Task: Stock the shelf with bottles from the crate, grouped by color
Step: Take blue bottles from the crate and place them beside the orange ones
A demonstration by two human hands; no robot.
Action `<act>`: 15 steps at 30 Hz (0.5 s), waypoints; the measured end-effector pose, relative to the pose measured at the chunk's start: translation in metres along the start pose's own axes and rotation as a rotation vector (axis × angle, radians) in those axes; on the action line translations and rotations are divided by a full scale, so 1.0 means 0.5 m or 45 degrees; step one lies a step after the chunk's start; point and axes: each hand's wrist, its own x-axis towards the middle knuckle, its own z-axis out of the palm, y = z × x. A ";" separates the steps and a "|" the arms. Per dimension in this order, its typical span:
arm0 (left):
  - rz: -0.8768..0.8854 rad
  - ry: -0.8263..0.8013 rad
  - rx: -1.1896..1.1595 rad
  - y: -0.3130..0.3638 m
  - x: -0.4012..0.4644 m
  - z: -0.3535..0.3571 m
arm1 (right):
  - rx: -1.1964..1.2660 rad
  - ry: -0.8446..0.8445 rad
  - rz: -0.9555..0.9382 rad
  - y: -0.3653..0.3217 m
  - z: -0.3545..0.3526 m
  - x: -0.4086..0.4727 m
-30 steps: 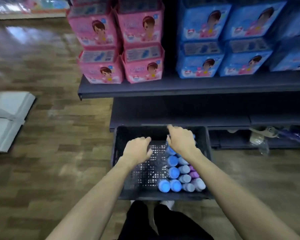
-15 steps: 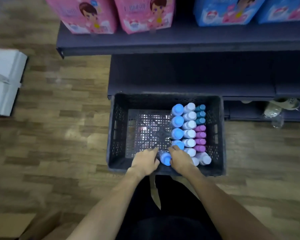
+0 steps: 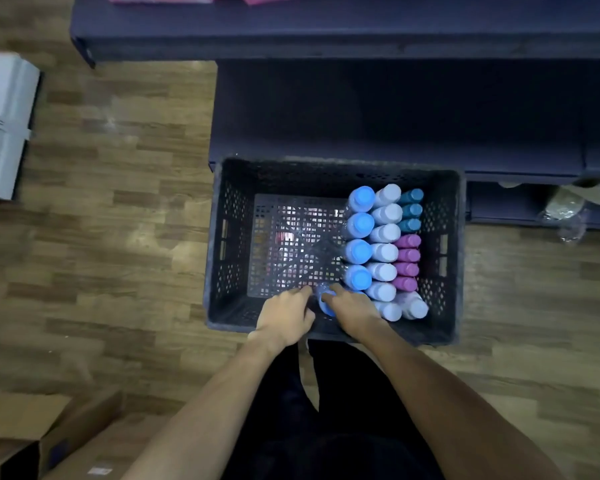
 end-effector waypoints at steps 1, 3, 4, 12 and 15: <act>-0.001 0.009 -0.005 -0.002 0.002 -0.002 | -0.005 0.037 0.015 -0.001 -0.001 0.005; -0.005 0.019 -0.017 -0.008 0.006 -0.003 | 0.014 0.108 0.064 0.001 -0.006 0.014; -0.007 0.019 -0.014 -0.011 0.008 -0.002 | 0.029 0.133 0.083 0.004 -0.009 0.020; -0.028 0.031 -0.053 -0.014 0.009 0.016 | 0.015 0.099 0.102 0.006 -0.001 0.046; -0.020 0.053 -0.077 -0.018 0.010 0.021 | 0.005 0.027 0.101 -0.004 0.010 0.056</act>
